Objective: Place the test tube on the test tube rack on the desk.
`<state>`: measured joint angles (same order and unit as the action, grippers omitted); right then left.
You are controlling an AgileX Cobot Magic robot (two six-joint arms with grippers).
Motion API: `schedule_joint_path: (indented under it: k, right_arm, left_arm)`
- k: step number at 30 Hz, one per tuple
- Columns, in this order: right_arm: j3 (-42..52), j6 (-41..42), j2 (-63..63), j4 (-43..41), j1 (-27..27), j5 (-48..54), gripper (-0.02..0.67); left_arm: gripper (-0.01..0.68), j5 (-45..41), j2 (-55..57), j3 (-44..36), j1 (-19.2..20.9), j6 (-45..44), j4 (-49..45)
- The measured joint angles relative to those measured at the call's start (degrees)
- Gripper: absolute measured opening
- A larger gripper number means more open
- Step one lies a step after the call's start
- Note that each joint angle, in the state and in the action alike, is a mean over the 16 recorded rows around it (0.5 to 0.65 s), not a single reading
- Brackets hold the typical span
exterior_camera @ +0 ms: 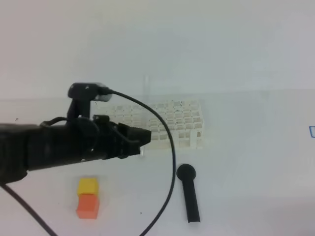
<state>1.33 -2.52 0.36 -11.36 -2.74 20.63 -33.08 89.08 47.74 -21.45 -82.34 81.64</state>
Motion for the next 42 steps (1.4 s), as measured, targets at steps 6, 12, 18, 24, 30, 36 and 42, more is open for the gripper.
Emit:
schedule_joint_path:
  k: [6, 12, 18, 24, 30, 36, 42]
  right_arm:
    - [0.0, 0.7, 0.0, -0.9, 0.0, 0.0, -0.001]
    - [0.1, 2.3, 0.0, -3.2, 0.0, -1.2, -0.001]
    - [0.2, 2.7, 0.0, -4.8, 0.0, -7.1, -0.001]
    - [0.3, -2.6, 0.0, -3.8, 0.0, -20.6, -0.001]
    - [0.3, -18.1, 0.0, -2.5, 0.0, -37.7, -0.001]
    - [-0.2, -42.4, 0.2, -12.0, 0.0, -45.7, -0.001]
    - [-2.3, -68.8, 2.8, -37.2, 0.0, -48.5, -0.001]
  left_arm:
    - [0.111, -8.7, -1.6, -6.5, 2.0, -14.2, 11.0]
    - [0.111, -19.7, -1.9, -12.0, 3.1, -23.7, 14.3]
    - [0.111, -26.3, -1.9, -15.2, 3.2, -29.0, 14.3]
    - [0.111, -28.4, -1.9, -16.4, 3.2, -31.5, 14.3]
    - [0.111, -30.6, -1.8, -16.4, 3.2, -36.2, 14.3]
    - [0.111, -33.4, -1.7, -16.4, 3.2, -41.4, 14.3]
    - [0.111, -34.8, -1.4, -16.5, 3.2, -44.8, 14.3]
